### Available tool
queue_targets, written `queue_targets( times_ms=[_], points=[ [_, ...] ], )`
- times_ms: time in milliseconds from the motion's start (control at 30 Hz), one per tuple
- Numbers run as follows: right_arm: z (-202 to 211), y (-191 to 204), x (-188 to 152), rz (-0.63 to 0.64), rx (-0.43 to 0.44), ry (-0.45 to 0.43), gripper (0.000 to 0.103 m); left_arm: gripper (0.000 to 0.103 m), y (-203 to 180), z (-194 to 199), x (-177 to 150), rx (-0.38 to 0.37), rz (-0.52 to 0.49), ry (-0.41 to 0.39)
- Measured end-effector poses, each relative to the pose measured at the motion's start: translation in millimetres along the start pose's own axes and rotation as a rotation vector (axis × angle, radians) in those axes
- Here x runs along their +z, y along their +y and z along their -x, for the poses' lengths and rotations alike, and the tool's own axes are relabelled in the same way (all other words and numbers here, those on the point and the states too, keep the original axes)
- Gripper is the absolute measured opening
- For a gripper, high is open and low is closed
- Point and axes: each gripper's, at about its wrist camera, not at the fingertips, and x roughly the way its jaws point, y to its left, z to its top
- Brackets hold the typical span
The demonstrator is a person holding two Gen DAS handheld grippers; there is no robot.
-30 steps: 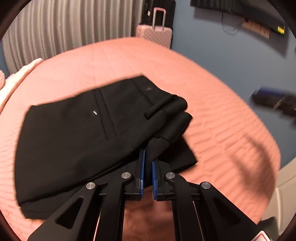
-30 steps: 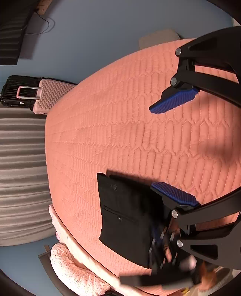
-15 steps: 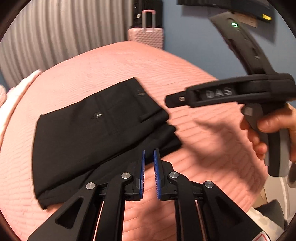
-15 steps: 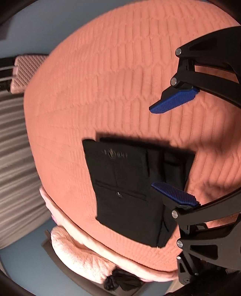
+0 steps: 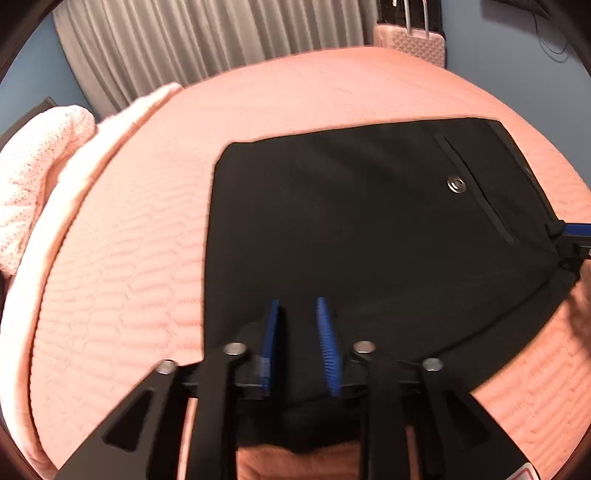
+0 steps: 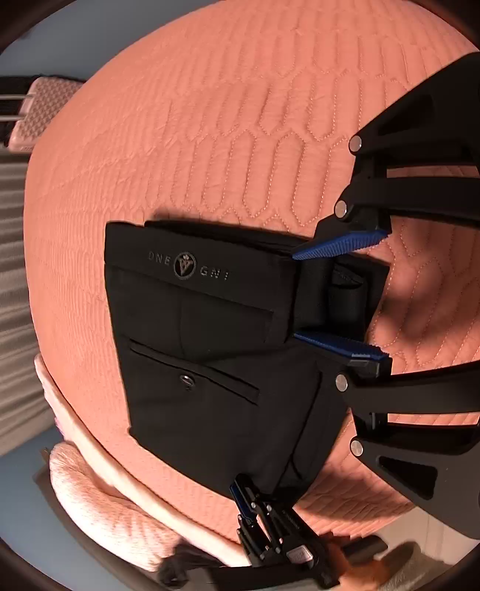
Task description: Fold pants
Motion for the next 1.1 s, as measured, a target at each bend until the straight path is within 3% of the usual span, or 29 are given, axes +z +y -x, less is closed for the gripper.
queue_targets(
  times_ms=[67, 100, 200, 267, 367, 433, 500, 533, 667, 767, 867, 1000, 1067, 1100],
  points=[
    [28, 2, 6, -0.027, -0.041, -0.084, 0.039, 0.028, 4, 9, 9, 0.006, 0.018, 0.013],
    [41, 8, 9, -0.013, -0.051, -0.128, 0.039, 0.028, 9, 22, 13, -0.003, 0.054, -0.018],
    [41, 35, 26, 0.046, -0.016, -0.133, 0.039, 0.043, 17, 34, 29, -0.025, 0.111, -0.072],
    [24, 65, 37, 0.131, 0.000, -0.131, 0.040, 0.043, 13, 19, 38, 0.002, 0.085, -0.030],
    [-17, 94, 42, 0.218, -0.007, -0.060, 0.039, 0.043, 9, -9, 40, 0.036, 0.066, 0.064],
    [-39, 93, 30, 0.250, -0.059, -0.020, 0.039, 0.044, 9, -21, 33, 0.022, 0.080, 0.119],
    [-47, 82, 14, 0.273, -0.091, -0.014, 0.039, 0.048, 11, -25, 27, 0.026, 0.091, 0.114],
    [-41, 71, 7, 0.245, -0.064, -0.043, 0.039, 0.053, 11, -24, 26, 0.032, 0.091, 0.112],
    [-15, 47, 1, 0.118, -0.123, -0.055, 0.038, 0.060, 14, -27, 24, 0.050, 0.098, 0.102],
    [-2, 56, 26, 0.087, -0.095, -0.104, 0.040, 0.061, 14, -26, 22, 0.051, 0.089, 0.095],
    [-8, 91, 69, 0.158, -0.038, -0.156, 0.040, 0.062, 15, -26, 20, 0.053, 0.085, 0.091],
    [-69, 110, 106, 0.202, 0.006, -0.065, 0.039, 0.068, 19, -30, 23, 0.065, 0.091, 0.093],
    [-90, 95, 100, 0.210, -0.077, -0.026, 0.039, 0.069, 20, -30, 23, 0.059, 0.097, 0.096],
    [-90, 72, 97, 0.164, -0.031, -0.039, 0.034, 0.070, 22, -28, 24, 0.049, 0.098, 0.102]
  ],
)
